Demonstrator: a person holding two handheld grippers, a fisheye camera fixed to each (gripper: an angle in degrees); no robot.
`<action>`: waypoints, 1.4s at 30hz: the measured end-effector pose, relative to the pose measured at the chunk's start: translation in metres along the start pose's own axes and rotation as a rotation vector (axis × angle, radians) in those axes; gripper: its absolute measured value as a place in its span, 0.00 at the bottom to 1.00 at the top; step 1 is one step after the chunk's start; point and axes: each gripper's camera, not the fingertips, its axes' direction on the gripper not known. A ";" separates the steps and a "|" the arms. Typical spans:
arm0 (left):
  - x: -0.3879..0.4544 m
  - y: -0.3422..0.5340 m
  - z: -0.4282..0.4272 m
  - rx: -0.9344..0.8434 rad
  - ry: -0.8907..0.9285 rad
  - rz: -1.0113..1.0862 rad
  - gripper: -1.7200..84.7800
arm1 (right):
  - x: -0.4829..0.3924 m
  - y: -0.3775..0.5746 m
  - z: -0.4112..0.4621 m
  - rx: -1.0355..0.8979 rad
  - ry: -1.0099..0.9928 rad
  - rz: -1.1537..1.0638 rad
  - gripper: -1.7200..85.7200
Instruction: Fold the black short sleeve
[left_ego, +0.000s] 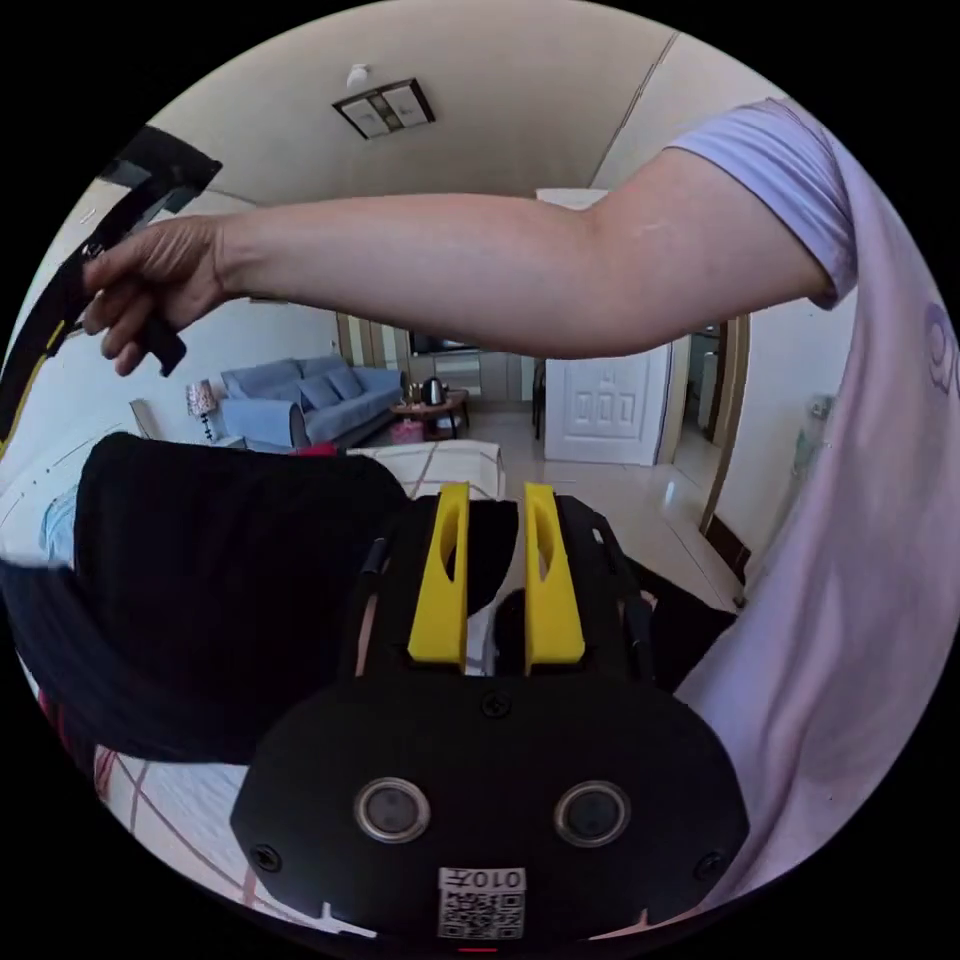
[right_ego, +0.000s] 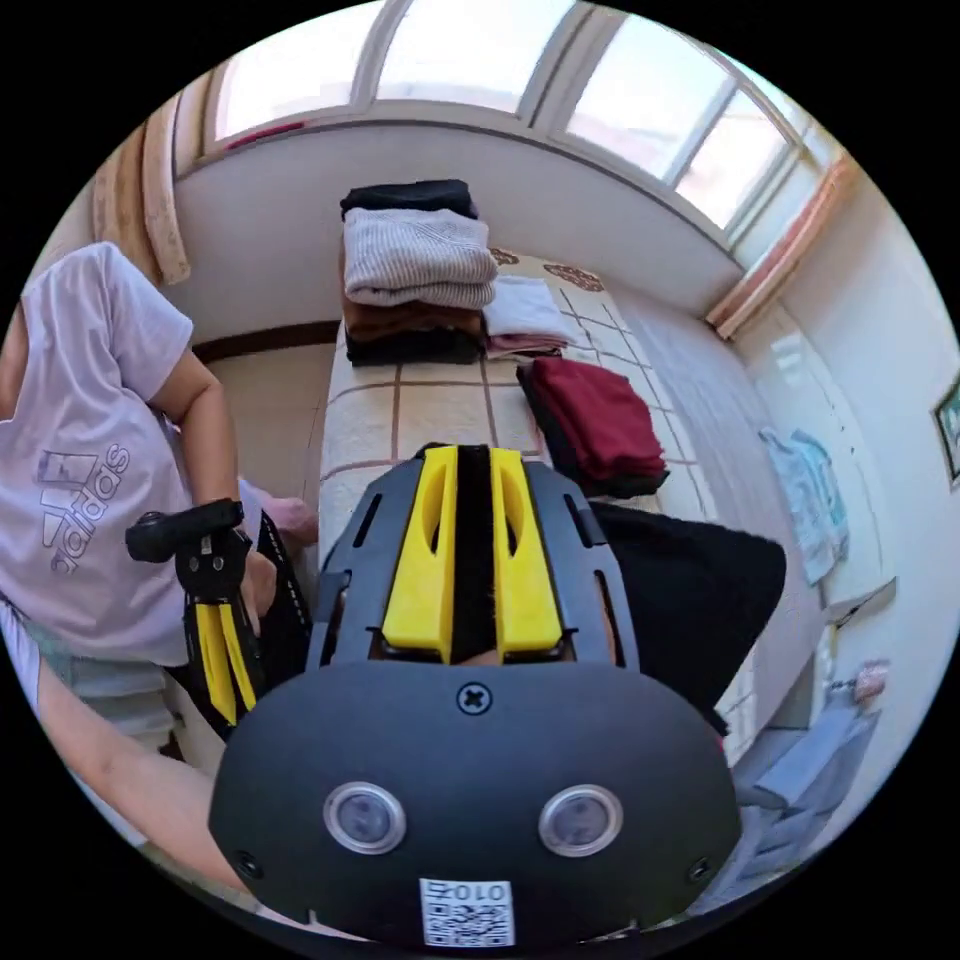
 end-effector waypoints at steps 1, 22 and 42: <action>0.002 0.011 0.000 -0.062 0.016 -0.002 0.10 | 0.001 0.016 0.005 0.030 -0.030 0.047 0.11; -0.058 0.027 -0.009 -0.805 -0.276 0.404 0.17 | -0.212 0.312 0.093 0.004 0.095 0.708 0.11; -0.143 -0.171 -0.012 -0.521 -0.173 0.270 0.02 | -0.217 0.323 0.063 -0.026 0.477 0.835 0.17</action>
